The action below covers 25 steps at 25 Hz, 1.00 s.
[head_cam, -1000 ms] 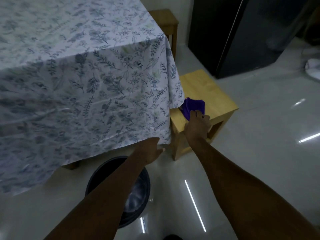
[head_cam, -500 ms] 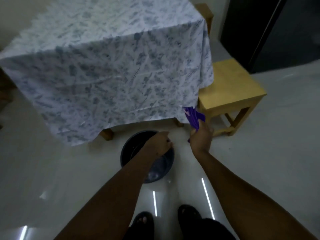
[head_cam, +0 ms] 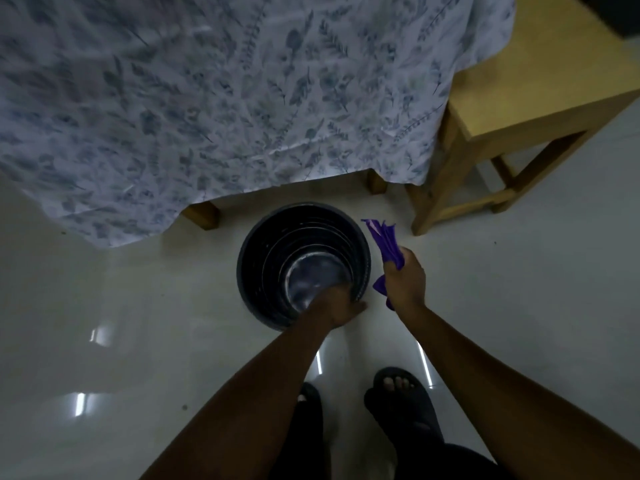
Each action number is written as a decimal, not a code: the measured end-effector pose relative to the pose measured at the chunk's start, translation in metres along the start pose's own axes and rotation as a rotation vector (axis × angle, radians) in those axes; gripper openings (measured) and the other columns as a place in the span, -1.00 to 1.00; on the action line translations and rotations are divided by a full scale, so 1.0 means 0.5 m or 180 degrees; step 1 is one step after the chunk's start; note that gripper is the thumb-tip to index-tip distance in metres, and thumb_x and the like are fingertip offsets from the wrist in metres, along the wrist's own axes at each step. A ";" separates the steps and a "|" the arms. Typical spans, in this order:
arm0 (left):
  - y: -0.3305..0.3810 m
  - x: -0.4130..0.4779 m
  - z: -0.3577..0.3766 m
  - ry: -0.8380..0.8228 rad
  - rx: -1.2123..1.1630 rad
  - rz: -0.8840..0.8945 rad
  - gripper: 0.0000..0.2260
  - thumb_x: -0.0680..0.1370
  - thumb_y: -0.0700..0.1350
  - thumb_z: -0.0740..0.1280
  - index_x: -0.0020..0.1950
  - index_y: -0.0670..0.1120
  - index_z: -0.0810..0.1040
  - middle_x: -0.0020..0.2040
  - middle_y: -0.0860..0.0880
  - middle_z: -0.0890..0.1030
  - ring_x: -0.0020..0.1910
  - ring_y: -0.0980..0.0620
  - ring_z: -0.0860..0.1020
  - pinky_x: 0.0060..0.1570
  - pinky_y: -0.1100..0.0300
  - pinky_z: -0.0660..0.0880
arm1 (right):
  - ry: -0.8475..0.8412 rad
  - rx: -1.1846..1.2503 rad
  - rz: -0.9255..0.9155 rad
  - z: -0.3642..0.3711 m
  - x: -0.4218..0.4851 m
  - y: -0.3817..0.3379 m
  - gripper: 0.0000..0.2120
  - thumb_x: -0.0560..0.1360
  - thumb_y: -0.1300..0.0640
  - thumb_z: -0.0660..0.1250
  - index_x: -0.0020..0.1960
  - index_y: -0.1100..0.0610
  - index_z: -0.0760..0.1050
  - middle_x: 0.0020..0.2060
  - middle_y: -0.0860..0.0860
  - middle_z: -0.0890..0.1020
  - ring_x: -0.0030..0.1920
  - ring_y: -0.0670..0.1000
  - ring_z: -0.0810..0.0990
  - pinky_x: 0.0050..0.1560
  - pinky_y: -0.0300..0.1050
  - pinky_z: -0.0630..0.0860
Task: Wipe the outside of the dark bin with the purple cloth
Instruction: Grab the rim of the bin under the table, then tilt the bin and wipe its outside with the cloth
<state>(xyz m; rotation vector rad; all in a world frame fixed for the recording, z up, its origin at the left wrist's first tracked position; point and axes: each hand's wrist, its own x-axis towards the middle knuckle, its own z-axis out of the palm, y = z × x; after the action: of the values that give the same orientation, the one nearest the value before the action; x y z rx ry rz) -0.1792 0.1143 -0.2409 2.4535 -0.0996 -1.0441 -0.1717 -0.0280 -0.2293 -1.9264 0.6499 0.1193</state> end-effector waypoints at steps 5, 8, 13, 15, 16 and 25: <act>-0.024 0.036 0.044 0.0414 0.0604 0.0098 -0.73 0.60 -0.13 0.19 0.23 -0.22 0.51 0.15 -0.23 0.61 0.12 -0.18 0.58 0.14 -0.01 0.52 | -0.0215 0.0079 -0.0124 0.038 0.002 0.009 -0.80 0.51 0.30 0.21 0.10 0.18 0.49 -0.15 0.07 0.59 -0.20 0.03 0.55 -0.29 -0.29 0.44; -0.034 0.029 -0.019 0.1017 0.0819 0.0177 -0.76 0.61 -0.10 0.19 0.21 -0.18 0.46 0.05 -0.18 0.65 -0.01 -0.13 0.64 0.03 0.00 0.58 | -0.0252 0.0091 -0.0306 0.034 0.011 -0.010 -0.73 0.52 0.29 0.24 0.22 0.19 0.46 -0.07 0.04 0.56 -0.14 -0.03 0.54 -0.23 -0.31 0.42; -0.084 -0.029 -0.151 0.1924 -0.0405 0.0101 -0.72 0.65 0.00 0.13 0.17 -0.15 0.49 0.08 -0.14 0.64 0.05 -0.10 0.60 0.06 0.15 0.46 | -0.0224 0.0145 -0.0606 0.025 0.038 -0.023 -0.67 0.52 0.23 0.27 0.28 0.20 0.43 0.04 0.08 0.59 -0.03 0.02 0.59 -0.20 -0.32 0.46; -0.111 -0.046 -0.149 0.2021 -0.0875 0.0102 -0.72 0.64 0.00 0.15 0.18 -0.15 0.52 0.10 -0.11 0.63 0.09 -0.08 0.59 0.07 0.21 0.44 | -0.0273 0.0065 -0.0737 0.029 0.049 -0.008 -0.69 0.51 0.21 0.28 0.26 0.18 0.44 0.04 0.12 0.60 -0.04 0.06 0.61 -0.21 -0.25 0.52; -0.124 -0.050 -0.141 0.2050 -0.1087 0.0078 -0.73 0.64 -0.01 0.16 0.16 -0.14 0.53 0.07 -0.09 0.63 0.07 -0.06 0.59 0.04 0.23 0.45 | -0.0317 -0.0003 -0.0783 0.036 0.052 0.001 -0.68 0.51 0.19 0.29 0.26 0.17 0.44 0.04 0.12 0.59 -0.03 0.08 0.61 -0.19 -0.19 0.57; -0.178 -0.009 -0.022 0.1907 -0.2014 -0.0271 -0.72 0.62 0.01 0.19 0.00 -0.19 0.54 -0.15 -0.08 0.61 -0.21 0.02 0.56 -0.34 0.51 0.42 | -0.0634 -0.2363 -0.2122 0.172 -0.029 0.075 -0.52 0.49 -0.17 0.24 0.24 0.15 0.43 0.47 0.12 0.32 0.47 0.16 0.23 0.35 0.22 0.24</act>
<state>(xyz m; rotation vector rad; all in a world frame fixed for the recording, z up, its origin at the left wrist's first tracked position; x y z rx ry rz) -0.1850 0.1984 -0.2711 2.0717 0.4597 -0.2586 -0.1849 0.0412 -0.2925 -2.6957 -0.2428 0.1369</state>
